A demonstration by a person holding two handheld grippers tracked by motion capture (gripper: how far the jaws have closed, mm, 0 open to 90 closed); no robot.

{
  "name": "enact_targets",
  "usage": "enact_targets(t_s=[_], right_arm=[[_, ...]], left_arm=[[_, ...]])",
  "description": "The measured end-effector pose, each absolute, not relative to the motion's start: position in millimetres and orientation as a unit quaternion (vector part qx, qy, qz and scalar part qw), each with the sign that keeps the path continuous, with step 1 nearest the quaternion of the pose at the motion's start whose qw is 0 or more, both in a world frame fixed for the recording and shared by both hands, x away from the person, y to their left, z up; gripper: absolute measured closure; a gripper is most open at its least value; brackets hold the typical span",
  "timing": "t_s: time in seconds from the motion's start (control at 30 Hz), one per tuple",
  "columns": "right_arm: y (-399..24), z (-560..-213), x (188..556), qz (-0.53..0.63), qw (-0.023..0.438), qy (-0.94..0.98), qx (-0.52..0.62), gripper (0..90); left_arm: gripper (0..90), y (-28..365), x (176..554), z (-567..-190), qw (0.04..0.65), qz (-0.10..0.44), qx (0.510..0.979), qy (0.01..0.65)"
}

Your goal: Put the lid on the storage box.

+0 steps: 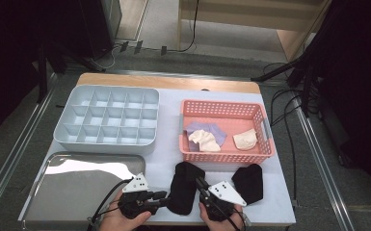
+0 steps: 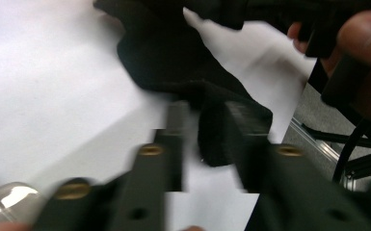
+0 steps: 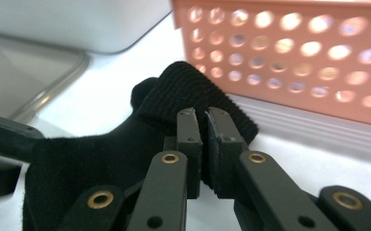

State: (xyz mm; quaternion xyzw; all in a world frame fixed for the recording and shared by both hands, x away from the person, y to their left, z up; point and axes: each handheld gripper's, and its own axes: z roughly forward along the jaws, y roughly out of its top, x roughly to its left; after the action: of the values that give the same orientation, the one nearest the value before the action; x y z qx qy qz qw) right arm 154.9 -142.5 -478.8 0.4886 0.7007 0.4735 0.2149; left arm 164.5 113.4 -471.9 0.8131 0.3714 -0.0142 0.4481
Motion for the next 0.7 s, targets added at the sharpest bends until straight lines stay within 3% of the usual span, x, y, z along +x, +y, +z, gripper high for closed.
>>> enact_targets(t_s=[0.1, 0.2, 0.37, 0.43, 0.7], right_arm=[[-150, -479, 155, 0.477, 0.205, 0.694, 0.499, 84.9], [-155, -480, 156, 0.477, 0.203, 0.689, 0.507, 84.9], [-161, -478, 157, 0.480, 0.211, 0.682, 0.510, 84.9], [-167, -477, 158, 0.482, 0.213, 0.677, 0.514, 84.9], [-195, -473, 160, 0.485, 0.230, 0.646, 0.542, 84.9]], left_arm=[[42.2, 111, 166, -474, 0.447, -0.035, 0.808, 0.381], [44.2, 103, 164, -477, 0.421, -0.020, 0.825, 0.376], [78.3, 99, 163, -473, 0.417, -0.025, 0.837, 0.354], [87.9, 100, 165, -474, 0.415, -0.044, 0.839, 0.348], [90.0, 113, 169, -465, 0.439, -0.033, 0.825, 0.355]])
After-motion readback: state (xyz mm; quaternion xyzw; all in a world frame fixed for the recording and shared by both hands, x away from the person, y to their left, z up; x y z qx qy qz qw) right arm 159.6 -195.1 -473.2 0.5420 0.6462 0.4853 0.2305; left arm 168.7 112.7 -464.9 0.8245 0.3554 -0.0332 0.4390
